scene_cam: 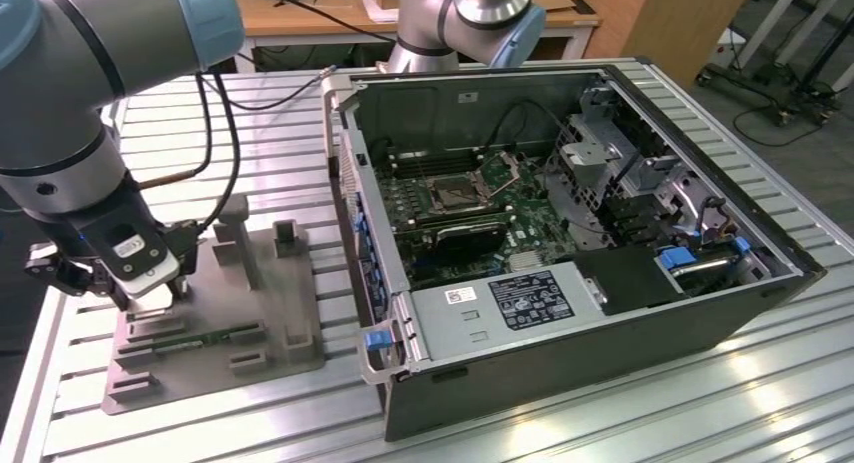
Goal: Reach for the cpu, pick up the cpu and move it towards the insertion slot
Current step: 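Pick up the cpu and move it towards the insertion slot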
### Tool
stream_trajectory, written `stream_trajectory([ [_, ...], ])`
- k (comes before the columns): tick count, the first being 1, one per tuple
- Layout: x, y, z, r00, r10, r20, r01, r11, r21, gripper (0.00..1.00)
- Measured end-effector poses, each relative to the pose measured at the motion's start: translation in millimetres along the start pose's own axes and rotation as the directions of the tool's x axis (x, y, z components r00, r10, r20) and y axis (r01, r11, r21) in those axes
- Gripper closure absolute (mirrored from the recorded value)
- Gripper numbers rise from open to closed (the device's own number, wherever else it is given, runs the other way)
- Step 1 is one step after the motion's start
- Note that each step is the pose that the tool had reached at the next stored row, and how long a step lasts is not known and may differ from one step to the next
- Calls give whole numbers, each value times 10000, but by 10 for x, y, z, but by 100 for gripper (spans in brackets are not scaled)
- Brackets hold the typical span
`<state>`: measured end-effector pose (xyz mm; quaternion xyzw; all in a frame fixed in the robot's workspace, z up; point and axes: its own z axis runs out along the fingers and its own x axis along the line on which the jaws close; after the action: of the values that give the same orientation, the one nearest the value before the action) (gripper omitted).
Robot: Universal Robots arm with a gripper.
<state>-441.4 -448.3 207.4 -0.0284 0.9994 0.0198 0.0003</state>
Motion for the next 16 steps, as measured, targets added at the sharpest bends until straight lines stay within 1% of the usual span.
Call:
stream_trajectory([
  [6, 0, 1, -35, 10000, 0, 0, 0, 10000, 0, 45],
  [12, 0, 2, -42, 10000, 0, 0, 0, 10000, -1, 45],
  [16, 0, 2, -67, 10000, 0, -1, 0, 10000, 0, 45],
])
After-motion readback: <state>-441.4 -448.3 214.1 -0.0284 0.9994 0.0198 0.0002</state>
